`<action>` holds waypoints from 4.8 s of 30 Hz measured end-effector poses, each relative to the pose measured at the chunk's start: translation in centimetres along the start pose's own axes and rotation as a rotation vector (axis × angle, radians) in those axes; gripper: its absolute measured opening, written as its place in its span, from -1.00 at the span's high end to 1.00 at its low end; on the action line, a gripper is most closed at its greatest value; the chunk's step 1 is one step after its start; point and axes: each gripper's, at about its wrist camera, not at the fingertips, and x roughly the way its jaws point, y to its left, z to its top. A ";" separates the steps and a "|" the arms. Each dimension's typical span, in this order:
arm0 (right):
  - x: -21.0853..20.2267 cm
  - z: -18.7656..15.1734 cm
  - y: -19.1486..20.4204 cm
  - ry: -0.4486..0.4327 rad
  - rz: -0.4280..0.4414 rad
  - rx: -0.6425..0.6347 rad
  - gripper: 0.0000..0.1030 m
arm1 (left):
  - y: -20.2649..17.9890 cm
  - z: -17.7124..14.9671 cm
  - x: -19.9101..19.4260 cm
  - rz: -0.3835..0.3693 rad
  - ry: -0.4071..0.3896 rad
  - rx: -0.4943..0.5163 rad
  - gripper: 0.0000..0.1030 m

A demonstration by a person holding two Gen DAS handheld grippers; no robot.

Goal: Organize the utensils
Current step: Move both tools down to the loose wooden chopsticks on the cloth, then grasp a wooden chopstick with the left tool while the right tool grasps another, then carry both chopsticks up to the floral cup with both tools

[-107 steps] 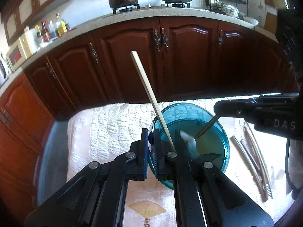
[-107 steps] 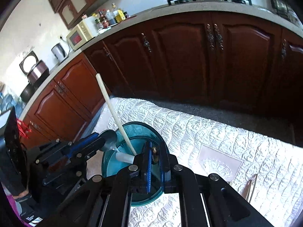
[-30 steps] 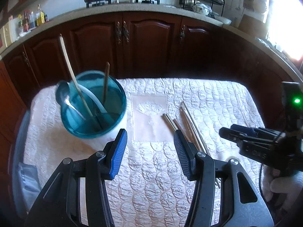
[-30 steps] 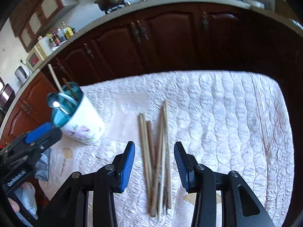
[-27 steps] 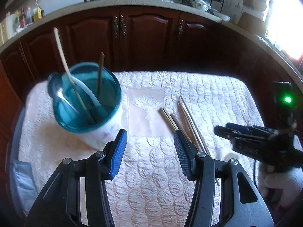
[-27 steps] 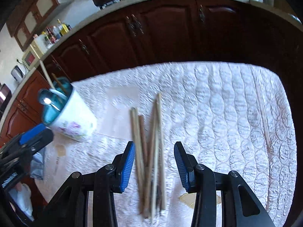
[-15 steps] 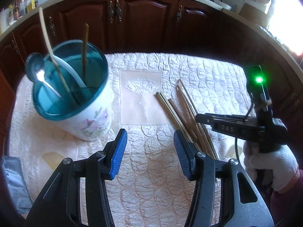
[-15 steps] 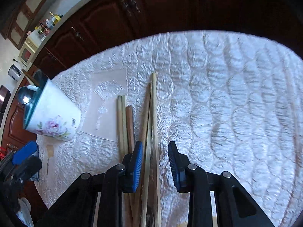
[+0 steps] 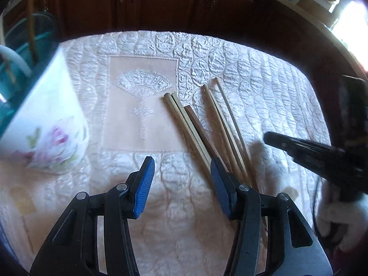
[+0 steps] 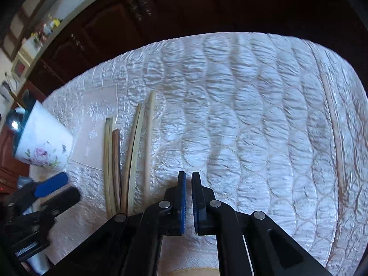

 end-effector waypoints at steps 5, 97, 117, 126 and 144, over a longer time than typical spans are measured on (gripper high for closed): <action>-1.3 -0.2 -1.5 -0.024 0.058 0.027 0.88 | -0.1 0.9 2.3 -0.007 0.039 -0.003 0.38; -17.6 0.2 8.6 -0.235 0.210 -0.245 0.90 | 8.4 -5.9 -18.5 -0.101 -0.191 0.027 0.87; -20.9 8.8 21.1 -0.398 0.349 -0.357 0.90 | 12.7 1.2 -32.4 -0.027 -0.528 -0.026 0.87; -17.8 13.3 25.9 -0.436 0.315 -0.367 0.90 | 15.4 5.7 -29.7 0.096 -0.579 -0.071 0.87; -9.0 12.6 24.3 -0.307 0.289 -0.313 0.90 | 15.6 3.8 -21.1 0.165 -0.466 -0.087 0.87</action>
